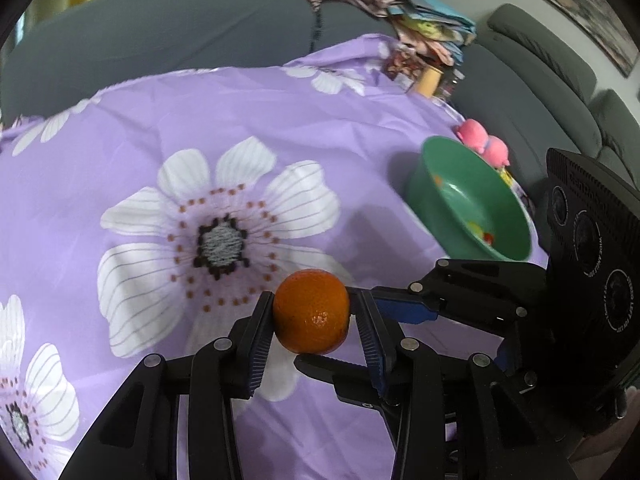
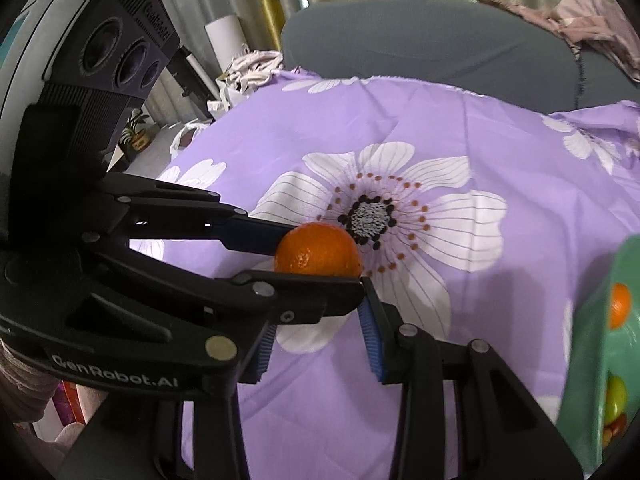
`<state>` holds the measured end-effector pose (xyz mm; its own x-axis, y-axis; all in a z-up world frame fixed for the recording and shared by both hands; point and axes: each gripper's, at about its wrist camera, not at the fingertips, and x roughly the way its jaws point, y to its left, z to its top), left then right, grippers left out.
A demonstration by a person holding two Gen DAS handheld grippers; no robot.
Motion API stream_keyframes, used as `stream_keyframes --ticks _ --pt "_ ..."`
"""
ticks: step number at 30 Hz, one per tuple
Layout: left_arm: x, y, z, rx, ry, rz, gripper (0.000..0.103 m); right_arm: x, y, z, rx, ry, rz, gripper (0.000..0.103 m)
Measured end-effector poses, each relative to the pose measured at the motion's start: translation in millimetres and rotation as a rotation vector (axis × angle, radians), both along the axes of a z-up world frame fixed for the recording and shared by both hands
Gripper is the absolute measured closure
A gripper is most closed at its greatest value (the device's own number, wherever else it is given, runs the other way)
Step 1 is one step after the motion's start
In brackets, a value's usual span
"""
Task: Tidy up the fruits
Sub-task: 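Carry the orange with both grippers over the green bowl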
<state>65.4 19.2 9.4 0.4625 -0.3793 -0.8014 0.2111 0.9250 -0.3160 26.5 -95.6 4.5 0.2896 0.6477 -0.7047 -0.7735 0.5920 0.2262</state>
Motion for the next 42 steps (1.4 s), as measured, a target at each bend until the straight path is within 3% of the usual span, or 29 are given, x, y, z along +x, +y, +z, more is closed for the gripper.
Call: stream_keyframes --ticks 22,42 --pt "10.9 -100.5 34.9 0.056 -0.086 -0.179 0.062 -7.4 -102.6 25.6 0.079 -0.082 -0.204 0.064" --pt "54.0 -187.6 30.2 0.027 -0.058 -0.328 0.062 23.6 -190.6 16.9 0.097 -0.086 -0.417 0.064"
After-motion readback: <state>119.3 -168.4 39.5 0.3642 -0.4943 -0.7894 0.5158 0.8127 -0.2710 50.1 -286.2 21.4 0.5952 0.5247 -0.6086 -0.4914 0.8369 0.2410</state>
